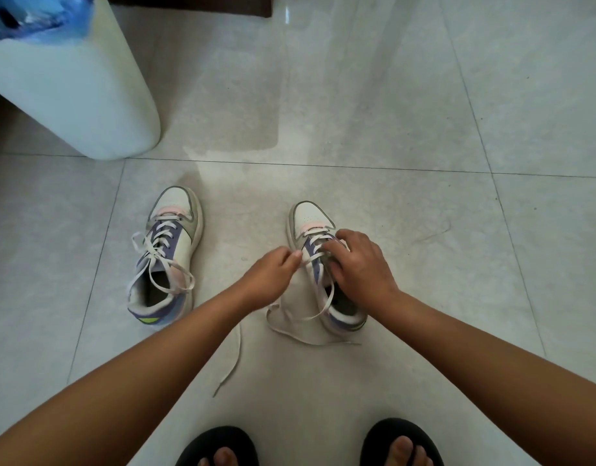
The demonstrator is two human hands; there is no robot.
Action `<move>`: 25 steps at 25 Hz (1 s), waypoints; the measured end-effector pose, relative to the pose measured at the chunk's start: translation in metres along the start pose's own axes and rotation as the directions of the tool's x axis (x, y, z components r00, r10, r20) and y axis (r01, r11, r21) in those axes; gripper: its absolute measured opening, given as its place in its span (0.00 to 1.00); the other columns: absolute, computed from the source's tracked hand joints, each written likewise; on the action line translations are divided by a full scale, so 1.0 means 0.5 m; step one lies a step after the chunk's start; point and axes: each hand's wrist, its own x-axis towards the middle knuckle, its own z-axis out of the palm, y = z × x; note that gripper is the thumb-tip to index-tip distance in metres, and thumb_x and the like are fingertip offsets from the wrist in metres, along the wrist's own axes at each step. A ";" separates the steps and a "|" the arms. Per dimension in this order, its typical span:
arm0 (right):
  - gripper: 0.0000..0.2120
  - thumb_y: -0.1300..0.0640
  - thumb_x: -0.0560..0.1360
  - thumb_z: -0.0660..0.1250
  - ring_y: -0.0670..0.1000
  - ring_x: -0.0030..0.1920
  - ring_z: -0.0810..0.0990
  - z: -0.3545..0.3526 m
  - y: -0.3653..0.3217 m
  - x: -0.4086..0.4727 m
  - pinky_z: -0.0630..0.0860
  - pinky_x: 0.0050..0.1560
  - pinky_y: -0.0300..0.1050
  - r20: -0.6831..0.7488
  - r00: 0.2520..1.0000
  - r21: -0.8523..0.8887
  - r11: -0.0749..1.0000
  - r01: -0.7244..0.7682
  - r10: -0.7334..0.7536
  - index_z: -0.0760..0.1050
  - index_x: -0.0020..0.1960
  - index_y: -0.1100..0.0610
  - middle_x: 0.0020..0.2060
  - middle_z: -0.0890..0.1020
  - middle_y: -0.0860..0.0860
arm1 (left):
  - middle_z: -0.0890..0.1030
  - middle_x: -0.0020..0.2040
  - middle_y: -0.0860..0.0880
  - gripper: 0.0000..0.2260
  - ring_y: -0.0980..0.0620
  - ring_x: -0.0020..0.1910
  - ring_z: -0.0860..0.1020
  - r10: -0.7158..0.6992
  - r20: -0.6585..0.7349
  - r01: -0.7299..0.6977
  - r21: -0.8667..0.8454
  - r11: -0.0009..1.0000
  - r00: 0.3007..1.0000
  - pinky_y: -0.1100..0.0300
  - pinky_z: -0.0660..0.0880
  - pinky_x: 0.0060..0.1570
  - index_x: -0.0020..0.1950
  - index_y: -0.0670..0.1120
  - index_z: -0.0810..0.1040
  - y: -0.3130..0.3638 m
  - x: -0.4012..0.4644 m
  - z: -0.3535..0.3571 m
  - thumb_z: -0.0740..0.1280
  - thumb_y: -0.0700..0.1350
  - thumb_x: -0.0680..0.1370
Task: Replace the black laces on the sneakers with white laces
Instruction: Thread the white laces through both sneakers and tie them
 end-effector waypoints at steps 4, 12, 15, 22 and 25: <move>0.13 0.53 0.69 0.59 0.59 0.36 0.80 -0.002 -0.001 0.018 0.74 0.32 0.46 0.071 0.995 -0.037 0.997 0.069 -0.066 0.79 0.38 0.60 0.40 0.81 0.57 | 0.68 0.33 0.49 0.14 0.53 0.33 0.65 0.047 0.091 -0.042 -0.052 0.998 0.995 0.59 0.62 0.35 0.37 0.46 0.68 0.040 0.039 0.003 0.62 0.51 0.79; 0.11 0.66 0.72 0.61 0.61 0.47 0.75 0.014 0.030 0.018 0.75 0.39 0.53 0.149 0.989 0.230 0.972 -0.057 0.022 0.77 0.52 0.61 0.49 0.77 0.59 | 0.77 0.29 0.46 0.15 0.49 0.31 0.78 0.017 0.192 0.080 -0.484 0.871 0.981 0.55 0.75 0.45 0.37 0.42 0.76 -0.009 -0.030 -0.046 0.62 0.48 0.80; 0.12 0.69 0.74 0.61 0.59 0.53 0.72 0.021 0.046 0.018 0.66 0.50 0.41 0.164 0.967 0.320 0.917 -0.237 0.192 0.76 0.54 0.61 0.52 0.76 0.58 | 0.74 0.27 0.48 0.14 0.51 0.29 0.75 -0.050 0.128 0.123 -0.669 0.733 0.991 0.54 0.78 0.42 0.37 0.42 0.76 -0.043 -0.060 -0.089 0.61 0.46 0.80; 0.11 0.69 0.75 0.61 0.60 0.54 0.73 0.002 0.105 0.032 0.69 0.57 0.47 0.156 0.903 0.362 0.828 -0.429 0.399 0.76 0.55 0.60 0.53 0.74 0.60 | 0.69 0.25 0.54 0.19 0.57 0.25 0.71 -0.125 -0.134 -0.082 -0.932 0.352 0.983 0.64 0.76 0.32 0.29 0.49 0.75 -0.090 -0.070 -0.234 0.59 0.50 0.79; 0.11 0.67 0.76 0.61 0.61 0.55 0.73 -0.003 0.123 0.037 0.69 0.57 0.51 0.169 0.883 0.315 0.825 -0.470 0.439 0.76 0.55 0.58 0.53 0.73 0.61 | 0.69 0.25 0.55 0.18 0.58 0.25 0.71 -0.228 -0.183 -0.126 -0.962 0.243 0.956 0.65 0.75 0.33 0.31 0.50 0.73 -0.112 -0.064 -0.270 0.59 0.51 0.80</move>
